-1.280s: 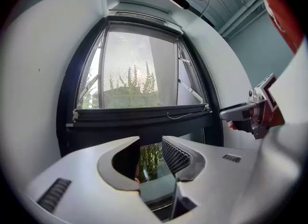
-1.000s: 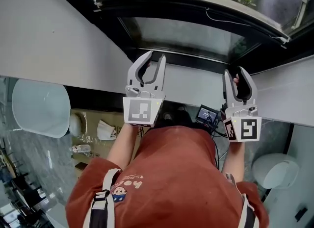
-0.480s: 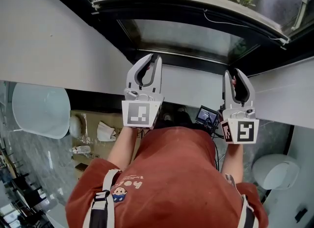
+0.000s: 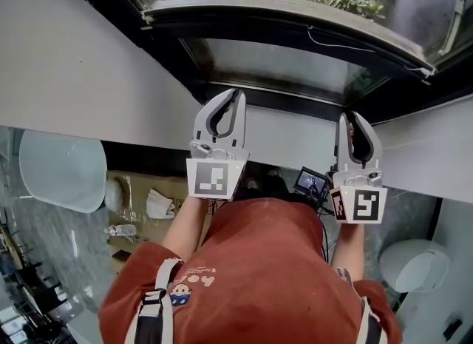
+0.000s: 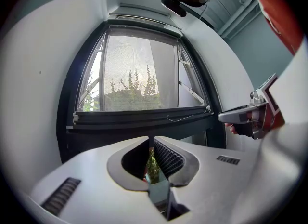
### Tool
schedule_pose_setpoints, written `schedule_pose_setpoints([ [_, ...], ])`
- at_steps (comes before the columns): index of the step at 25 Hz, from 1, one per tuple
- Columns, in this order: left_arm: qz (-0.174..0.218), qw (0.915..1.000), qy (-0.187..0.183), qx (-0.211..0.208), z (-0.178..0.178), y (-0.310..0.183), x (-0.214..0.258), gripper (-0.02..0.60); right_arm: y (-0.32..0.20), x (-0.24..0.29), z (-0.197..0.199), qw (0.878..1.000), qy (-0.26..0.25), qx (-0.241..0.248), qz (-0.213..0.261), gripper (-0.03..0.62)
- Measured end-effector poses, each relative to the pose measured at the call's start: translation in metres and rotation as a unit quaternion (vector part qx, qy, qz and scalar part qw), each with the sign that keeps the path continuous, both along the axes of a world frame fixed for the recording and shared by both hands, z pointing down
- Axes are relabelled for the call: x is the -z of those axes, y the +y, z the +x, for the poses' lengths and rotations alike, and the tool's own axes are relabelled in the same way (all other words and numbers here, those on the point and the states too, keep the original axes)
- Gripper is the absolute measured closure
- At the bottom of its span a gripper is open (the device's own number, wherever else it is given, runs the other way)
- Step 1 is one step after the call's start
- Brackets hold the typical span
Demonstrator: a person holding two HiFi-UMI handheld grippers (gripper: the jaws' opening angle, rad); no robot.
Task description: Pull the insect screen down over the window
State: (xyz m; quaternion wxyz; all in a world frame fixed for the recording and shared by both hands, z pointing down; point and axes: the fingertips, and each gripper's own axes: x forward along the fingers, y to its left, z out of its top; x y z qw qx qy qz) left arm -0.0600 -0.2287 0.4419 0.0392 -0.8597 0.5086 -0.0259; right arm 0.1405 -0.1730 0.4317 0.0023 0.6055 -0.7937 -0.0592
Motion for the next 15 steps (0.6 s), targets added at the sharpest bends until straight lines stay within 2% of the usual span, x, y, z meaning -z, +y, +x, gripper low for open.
schedule_pose_setpoints([
  [15, 0.009, 1.0, -0.003, -0.003, 0.0017, -0.0034, 0.0049, 0.562, -0.0089, 0.0015, -0.0048, 1.0, 0.007, 0.001, 0.004, 0.547],
])
